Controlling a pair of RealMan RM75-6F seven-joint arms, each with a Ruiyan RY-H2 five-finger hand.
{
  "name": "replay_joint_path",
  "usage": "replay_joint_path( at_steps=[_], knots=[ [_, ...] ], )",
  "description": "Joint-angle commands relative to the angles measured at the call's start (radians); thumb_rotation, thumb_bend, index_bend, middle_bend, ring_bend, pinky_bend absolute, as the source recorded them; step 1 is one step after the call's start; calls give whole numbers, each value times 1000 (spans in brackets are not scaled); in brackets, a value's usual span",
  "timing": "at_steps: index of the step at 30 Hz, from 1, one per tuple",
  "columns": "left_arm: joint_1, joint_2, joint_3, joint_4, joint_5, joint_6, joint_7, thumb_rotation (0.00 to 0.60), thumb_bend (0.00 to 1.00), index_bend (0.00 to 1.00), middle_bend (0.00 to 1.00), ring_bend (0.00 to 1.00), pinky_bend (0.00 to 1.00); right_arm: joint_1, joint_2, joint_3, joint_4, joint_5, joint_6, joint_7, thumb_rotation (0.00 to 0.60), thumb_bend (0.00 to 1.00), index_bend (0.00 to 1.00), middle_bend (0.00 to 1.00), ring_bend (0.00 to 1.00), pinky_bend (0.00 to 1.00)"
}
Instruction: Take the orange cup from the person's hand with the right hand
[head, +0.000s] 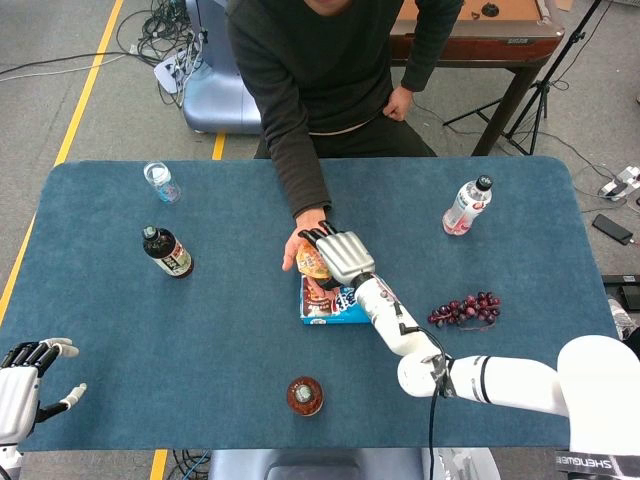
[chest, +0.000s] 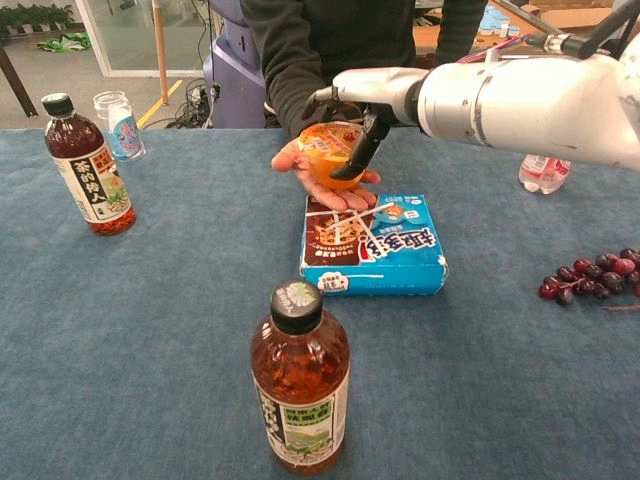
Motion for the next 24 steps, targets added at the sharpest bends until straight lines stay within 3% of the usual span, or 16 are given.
replay_joint_path(
  at_steps=[1,7,18,24],
  knots=[
    [2,1,0,1,0,2,-1,600,171,414,338,288,204,5,-19,-7,22,-29,10,23,600,378,287,263,136,492],
    [6,4,0,4,-4,3,-8,600,171,415,338,288,204,-28,-37,0,34,-144,55,119,600,548,497,396,237,593],
    [6,4,-1,8,-3,3,-13,600,171,414,338,288,204,-142,93,-20,-107,-310,151,231,600,552,520,426,256,602],
    [6,6,-2,1,1,7,-11,600,171,415,338,288,204,-240,198,-61,-174,-365,206,281,600,550,520,425,256,602]
  ],
)
